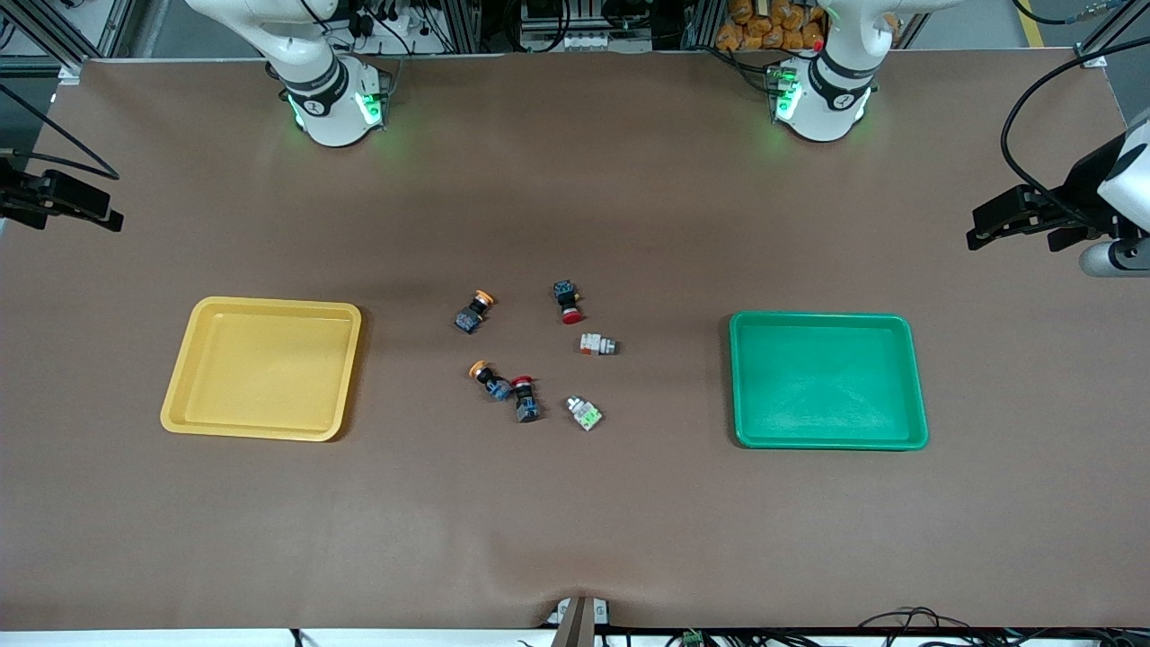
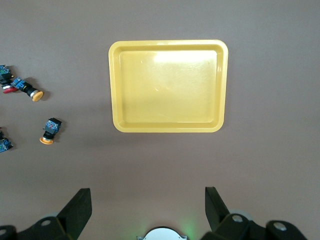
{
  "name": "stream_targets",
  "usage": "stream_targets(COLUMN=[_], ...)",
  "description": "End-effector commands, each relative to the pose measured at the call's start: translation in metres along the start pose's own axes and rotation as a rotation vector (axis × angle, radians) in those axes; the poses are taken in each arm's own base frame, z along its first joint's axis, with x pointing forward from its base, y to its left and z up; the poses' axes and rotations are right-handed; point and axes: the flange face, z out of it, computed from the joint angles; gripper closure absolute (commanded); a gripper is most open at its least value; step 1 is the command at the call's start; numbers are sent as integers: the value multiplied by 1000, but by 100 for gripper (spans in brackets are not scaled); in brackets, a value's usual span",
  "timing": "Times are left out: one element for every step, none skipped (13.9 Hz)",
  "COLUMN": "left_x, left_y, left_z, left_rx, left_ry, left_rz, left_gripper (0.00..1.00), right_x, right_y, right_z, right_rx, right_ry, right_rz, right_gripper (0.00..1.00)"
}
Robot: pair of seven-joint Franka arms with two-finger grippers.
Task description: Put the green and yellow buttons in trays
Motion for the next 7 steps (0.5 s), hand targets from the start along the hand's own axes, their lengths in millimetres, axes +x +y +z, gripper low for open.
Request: stream_targets(left_x=[-2, -2, -1, -1, 0, 1, 2], left_y=[-5, -5, -3, -2, -1, 0, 3], left_z=[-4, -4, -3, -3, 1, 6, 8], left_rx=[15, 15, 16, 18, 18, 19, 22], left_ry=[5, 6, 5, 5, -4, -15, -18], left_rz=[-23, -21, -19, -19, -15, -13, -9], left_gripper=[0, 0, 0, 0, 0, 0, 0], right_x=[-2, -2, -2, -2, -2, -2, -2], right_y=[5, 3, 3, 3, 5, 4, 2], right_z=[-1, -1, -1, -1, -1, -1, -2], right_rx=[3, 3, 3, 3, 3, 3, 1], right_ry=[-4, -6, -7, -6, -6, -6, -5], right_rz=[10, 7, 5, 7, 10, 8, 4], right_gripper=[0, 0, 0, 0, 0, 0, 0])
